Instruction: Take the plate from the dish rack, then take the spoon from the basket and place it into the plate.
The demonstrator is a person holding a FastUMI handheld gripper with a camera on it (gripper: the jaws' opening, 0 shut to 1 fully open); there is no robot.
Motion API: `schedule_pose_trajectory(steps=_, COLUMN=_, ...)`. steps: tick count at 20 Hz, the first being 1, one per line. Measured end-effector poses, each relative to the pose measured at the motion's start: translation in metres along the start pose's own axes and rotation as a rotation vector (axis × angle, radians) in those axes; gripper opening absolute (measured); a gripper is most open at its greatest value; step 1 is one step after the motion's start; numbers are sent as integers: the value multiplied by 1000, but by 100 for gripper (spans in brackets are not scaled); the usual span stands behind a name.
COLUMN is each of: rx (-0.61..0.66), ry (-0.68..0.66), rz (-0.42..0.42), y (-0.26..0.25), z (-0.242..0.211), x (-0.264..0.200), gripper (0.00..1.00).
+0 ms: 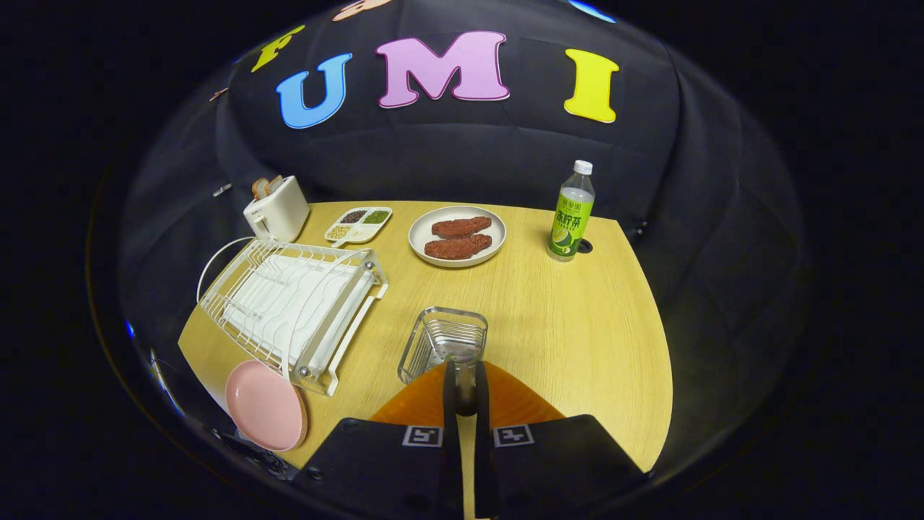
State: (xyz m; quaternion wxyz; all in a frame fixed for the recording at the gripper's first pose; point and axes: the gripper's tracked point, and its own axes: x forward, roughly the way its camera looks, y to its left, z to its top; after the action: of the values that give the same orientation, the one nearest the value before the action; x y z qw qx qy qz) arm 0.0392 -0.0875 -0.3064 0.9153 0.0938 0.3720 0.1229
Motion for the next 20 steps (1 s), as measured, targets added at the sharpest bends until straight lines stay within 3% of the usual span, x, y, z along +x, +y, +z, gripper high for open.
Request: schedule_pose_trajectory(steps=20, rx=-16, ry=-154, rz=-31, y=22, z=84, x=-39, gripper=11)
